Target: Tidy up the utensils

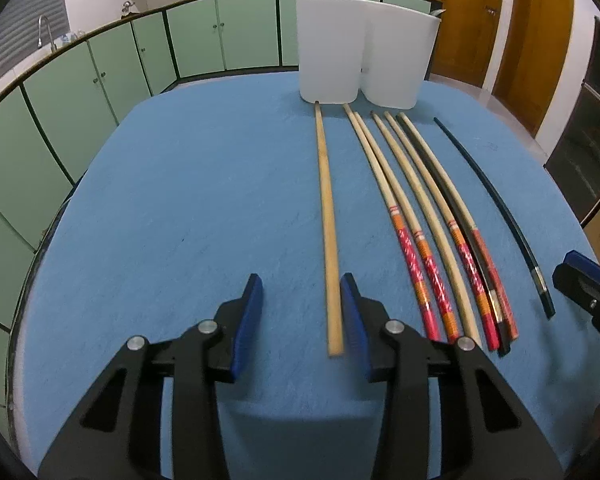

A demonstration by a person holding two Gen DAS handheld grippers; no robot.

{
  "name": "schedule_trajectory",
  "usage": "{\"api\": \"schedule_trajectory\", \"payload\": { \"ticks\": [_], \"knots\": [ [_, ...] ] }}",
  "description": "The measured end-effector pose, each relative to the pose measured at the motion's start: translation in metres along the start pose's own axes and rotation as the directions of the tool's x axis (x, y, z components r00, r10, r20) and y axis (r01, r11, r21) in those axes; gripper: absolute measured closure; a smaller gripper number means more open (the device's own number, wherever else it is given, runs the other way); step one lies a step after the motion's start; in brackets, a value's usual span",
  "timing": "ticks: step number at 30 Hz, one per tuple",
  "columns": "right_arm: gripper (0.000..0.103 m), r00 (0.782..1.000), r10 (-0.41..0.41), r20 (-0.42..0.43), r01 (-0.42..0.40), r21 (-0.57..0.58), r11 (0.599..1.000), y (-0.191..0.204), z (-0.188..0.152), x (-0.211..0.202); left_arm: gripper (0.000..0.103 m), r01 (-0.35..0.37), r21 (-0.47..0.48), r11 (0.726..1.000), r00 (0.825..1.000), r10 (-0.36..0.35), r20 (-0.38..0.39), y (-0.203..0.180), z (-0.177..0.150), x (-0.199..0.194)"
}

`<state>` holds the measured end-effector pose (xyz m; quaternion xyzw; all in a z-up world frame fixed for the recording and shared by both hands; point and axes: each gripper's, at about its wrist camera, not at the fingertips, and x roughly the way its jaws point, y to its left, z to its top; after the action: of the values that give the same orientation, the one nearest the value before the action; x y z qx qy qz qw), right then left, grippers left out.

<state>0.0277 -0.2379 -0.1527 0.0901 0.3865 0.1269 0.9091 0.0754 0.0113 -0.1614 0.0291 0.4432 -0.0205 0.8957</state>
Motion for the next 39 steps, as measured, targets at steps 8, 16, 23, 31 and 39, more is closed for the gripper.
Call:
{"api": "schedule_trajectory", "payload": {
  "ticks": [8, 16, 23, 31, 39],
  "knots": [
    [0.074, 0.999, -0.007, -0.048, 0.006, -0.022, 1.0, 0.005, -0.004, 0.009, 0.065, -0.021, -0.006, 1.0, 1.0, 0.021, 0.007, -0.002, -0.004, -0.003],
    [0.093, 0.997, -0.037, -0.073, 0.034, -0.039, 0.999, 0.009, -0.003, 0.015, 0.086, -0.041, 0.025, 0.999, 0.999, 0.041, 0.016, -0.011, -0.005, -0.004],
    [0.096, 0.995, -0.077, -0.067, 0.075, -0.037, 0.997, 0.007, -0.002, 0.014, 0.095, -0.049, -0.012, 0.999, 0.999, 0.05, 0.015, 0.0, -0.005, -0.004],
    [0.096, 0.992, -0.107, -0.062, 0.106, -0.008, 0.994, -0.003, 0.002, 0.014, 0.097, -0.084, -0.06, 0.995, 0.996, 0.085, 0.013, 0.017, -0.002, -0.002],
    [0.096, 0.991, -0.12, -0.066, 0.121, 0.018, 0.992, -0.008, 0.015, 0.025, 0.097, -0.084, -0.054, 0.995, 0.996, 0.085, 0.011, 0.02, 0.013, 0.01]
  ]
}}
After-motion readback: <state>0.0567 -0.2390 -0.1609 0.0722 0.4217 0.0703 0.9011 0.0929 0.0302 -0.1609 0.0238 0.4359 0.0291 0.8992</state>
